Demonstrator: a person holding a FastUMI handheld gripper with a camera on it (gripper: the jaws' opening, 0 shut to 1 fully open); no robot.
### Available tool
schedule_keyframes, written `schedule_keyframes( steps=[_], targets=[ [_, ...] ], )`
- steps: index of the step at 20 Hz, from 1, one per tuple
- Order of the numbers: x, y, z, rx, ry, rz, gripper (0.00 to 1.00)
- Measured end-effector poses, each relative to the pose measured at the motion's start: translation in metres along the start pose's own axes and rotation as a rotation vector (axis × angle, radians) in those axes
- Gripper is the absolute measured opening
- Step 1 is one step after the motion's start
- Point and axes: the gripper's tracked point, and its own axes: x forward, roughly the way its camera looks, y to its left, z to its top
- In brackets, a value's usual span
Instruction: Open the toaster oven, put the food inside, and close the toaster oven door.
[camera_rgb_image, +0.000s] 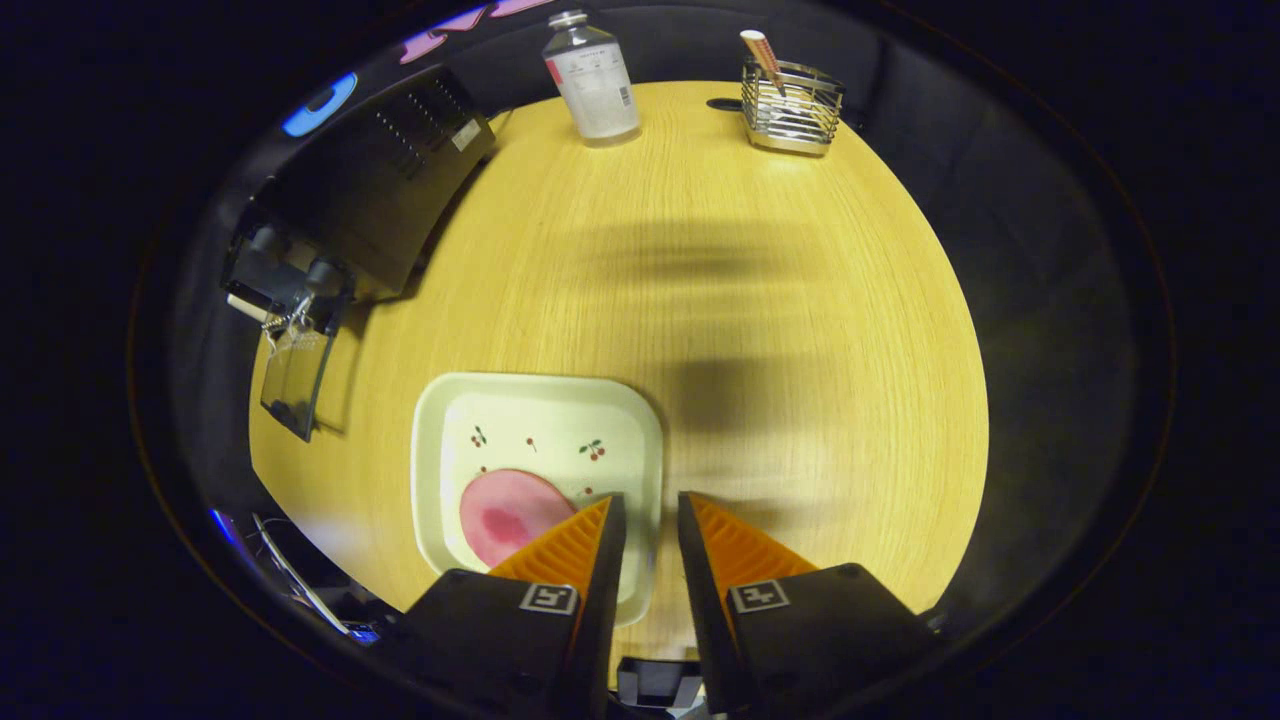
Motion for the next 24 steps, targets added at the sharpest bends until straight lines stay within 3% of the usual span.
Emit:
schedule_keyframes(
  steps=[2,4,7,9,19,24],
  targets=[
    [-0.001,0.006,0.001,0.008,0.008,0.052,0.2],
    [0.004,0.008,-0.001,0.048,0.007,0.118,0.1],
    [0.002,0.018,-0.007,0.207,0.029,0.261,0.05],
    [-0.002,0.023,-0.012,0.283,0.04,0.337,0.05],
    [-0.017,0.038,-0.006,0.544,-0.072,0.536,0.05],
    [-0.032,0.05,-0.005,0.616,-0.119,0.559,0.05]
  ],
)
